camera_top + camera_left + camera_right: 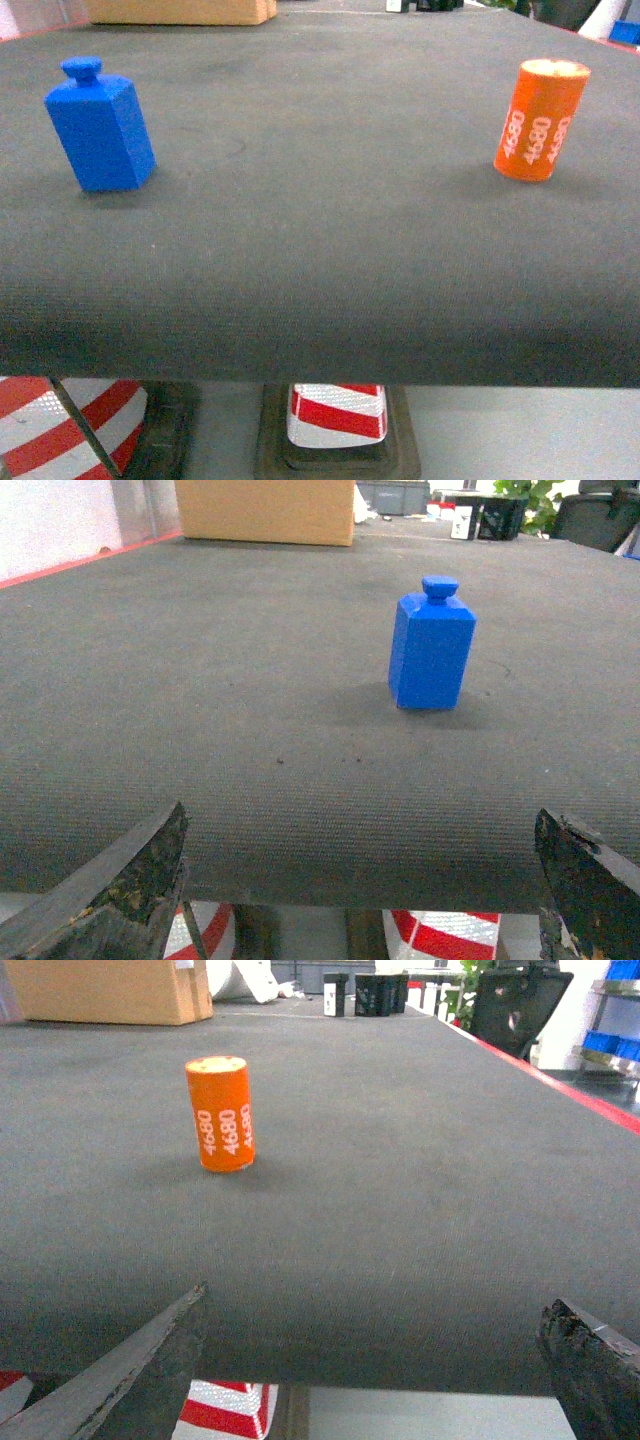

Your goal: Sort blue parts and orange caps into right shelf containers

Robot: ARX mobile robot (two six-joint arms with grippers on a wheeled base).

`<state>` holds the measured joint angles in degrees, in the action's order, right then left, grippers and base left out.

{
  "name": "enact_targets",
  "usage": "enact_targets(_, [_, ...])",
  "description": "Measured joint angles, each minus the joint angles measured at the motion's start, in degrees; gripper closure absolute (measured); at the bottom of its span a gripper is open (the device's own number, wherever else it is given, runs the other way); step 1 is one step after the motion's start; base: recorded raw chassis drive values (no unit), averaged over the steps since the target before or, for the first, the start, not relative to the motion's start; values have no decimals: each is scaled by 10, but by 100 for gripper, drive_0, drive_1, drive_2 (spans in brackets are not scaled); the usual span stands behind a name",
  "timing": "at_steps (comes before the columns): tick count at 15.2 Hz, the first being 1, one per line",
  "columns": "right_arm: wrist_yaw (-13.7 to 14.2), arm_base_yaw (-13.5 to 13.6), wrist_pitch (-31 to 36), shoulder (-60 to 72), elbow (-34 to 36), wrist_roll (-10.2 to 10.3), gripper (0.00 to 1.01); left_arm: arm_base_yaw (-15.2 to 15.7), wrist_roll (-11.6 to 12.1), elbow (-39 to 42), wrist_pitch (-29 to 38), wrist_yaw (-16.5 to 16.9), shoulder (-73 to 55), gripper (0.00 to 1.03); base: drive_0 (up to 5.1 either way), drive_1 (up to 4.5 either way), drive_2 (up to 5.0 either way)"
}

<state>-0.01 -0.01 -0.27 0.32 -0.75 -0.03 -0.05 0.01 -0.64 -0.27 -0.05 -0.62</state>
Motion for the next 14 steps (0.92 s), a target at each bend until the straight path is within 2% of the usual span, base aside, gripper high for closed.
enact_targets(14, [0, 0, 0, 0, 0, 0, 3, 0, 0, 0, 0, 0, 0, 5, 0, 0, 0])
